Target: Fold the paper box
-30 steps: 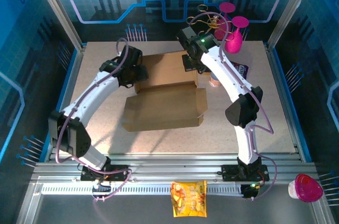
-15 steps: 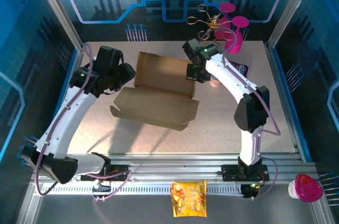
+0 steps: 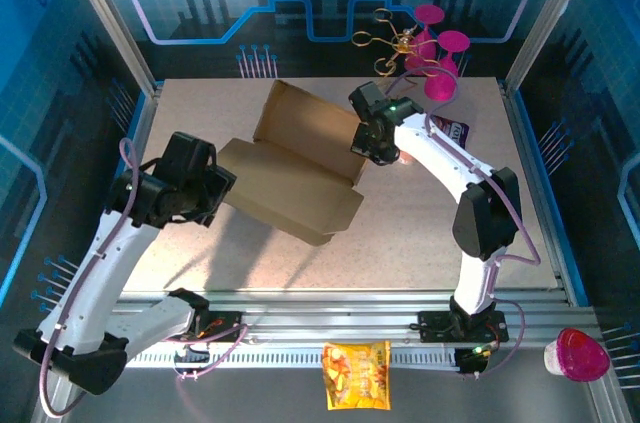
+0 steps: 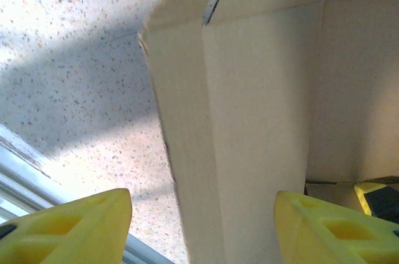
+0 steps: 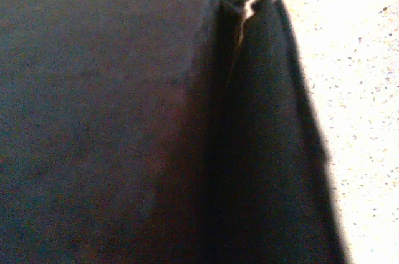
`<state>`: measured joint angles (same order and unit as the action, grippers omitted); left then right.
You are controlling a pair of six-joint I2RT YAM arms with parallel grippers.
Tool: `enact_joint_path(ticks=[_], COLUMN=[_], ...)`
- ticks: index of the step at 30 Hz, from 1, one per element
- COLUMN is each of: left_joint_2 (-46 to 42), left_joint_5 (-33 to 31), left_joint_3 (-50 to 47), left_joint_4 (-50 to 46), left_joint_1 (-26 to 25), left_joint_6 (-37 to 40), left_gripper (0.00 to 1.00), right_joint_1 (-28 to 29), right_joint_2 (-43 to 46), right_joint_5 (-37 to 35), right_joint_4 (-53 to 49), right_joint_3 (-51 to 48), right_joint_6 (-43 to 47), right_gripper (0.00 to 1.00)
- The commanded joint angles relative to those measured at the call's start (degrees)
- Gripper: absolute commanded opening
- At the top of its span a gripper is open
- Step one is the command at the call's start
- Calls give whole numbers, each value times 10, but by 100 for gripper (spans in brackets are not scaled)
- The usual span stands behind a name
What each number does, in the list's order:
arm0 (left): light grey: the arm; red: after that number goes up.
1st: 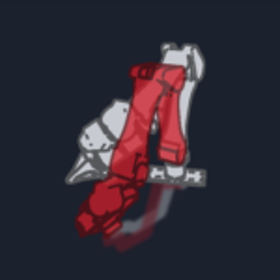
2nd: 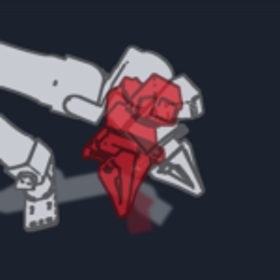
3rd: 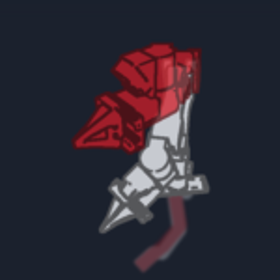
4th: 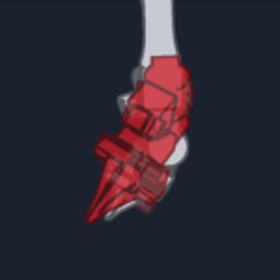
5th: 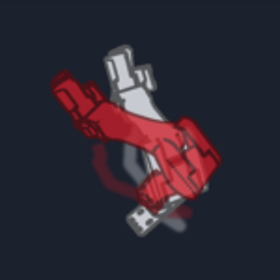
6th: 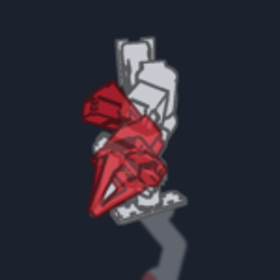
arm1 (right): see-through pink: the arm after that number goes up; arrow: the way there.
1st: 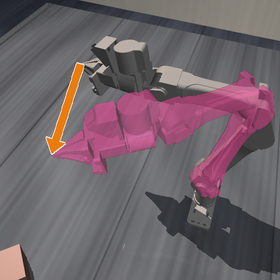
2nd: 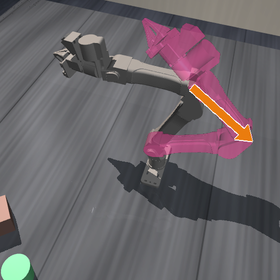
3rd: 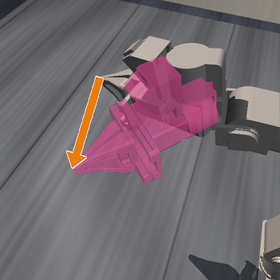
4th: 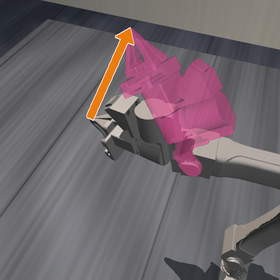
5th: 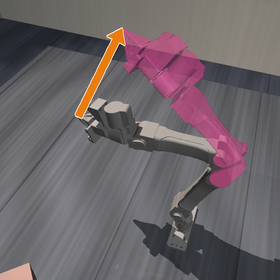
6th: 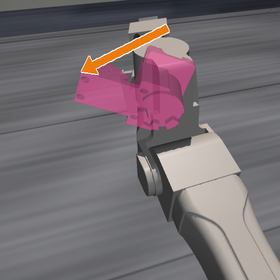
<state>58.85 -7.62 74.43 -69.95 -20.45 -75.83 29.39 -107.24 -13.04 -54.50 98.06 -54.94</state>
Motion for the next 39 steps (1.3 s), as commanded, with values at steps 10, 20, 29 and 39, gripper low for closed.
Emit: enact_joint_path(ticks=[10,20,29,39], left_joint_2=[35,100,222,233], left_joint_5=[-3,-45,-199,-242], left_joint_3=[-63,-48,85,178], left_joint_4=[48,83,-36,30], left_joint_1=[-25,-26,-25,-16], left_joint_6=[-84,-57,191,568], left_gripper=[55,18,0,0], right_joint_1=[10,26,61,86], right_joint_2=[15,27,46,173], right_joint_5=[16,13,51,59], right_joint_4=[37,50,21,194], right_joint_3=[-17,-44,-52,-116], right_joint_6=[-62,-93,-119,80], right_gripper=[0,0,57,70])
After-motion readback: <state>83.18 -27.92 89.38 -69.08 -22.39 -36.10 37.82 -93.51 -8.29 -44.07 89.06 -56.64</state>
